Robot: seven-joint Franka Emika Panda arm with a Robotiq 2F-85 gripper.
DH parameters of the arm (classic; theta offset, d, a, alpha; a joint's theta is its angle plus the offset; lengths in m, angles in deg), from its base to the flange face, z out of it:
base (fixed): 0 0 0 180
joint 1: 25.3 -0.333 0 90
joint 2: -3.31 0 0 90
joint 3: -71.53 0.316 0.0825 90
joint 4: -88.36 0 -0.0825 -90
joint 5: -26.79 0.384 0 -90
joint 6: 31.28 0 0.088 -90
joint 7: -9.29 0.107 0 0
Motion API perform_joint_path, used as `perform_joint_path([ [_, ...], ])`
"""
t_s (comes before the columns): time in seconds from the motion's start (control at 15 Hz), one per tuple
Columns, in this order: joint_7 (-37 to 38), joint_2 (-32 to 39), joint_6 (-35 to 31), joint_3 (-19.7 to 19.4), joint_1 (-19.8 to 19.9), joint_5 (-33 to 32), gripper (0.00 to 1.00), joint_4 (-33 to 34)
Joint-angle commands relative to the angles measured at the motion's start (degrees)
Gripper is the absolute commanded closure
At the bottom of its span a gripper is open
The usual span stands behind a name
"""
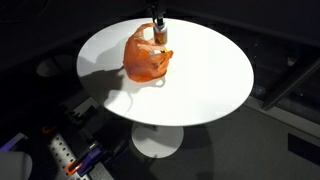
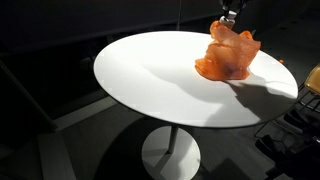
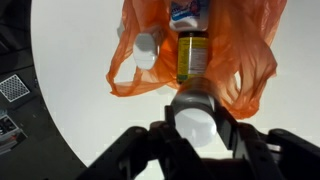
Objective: Pick up the orange and white bottle from the table and put it in the plastic bag
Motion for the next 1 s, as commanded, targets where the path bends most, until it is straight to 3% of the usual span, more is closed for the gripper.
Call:
perform_joint_path([
  [0.0, -0.45, -2.63, 2.34, 1.19, -0.04, 1.31, 0.80, -2.02],
  [0.93, -0.45, -1.60, 3.16, 3.52, -0.58, 3.88, 0.80, -8.06],
])
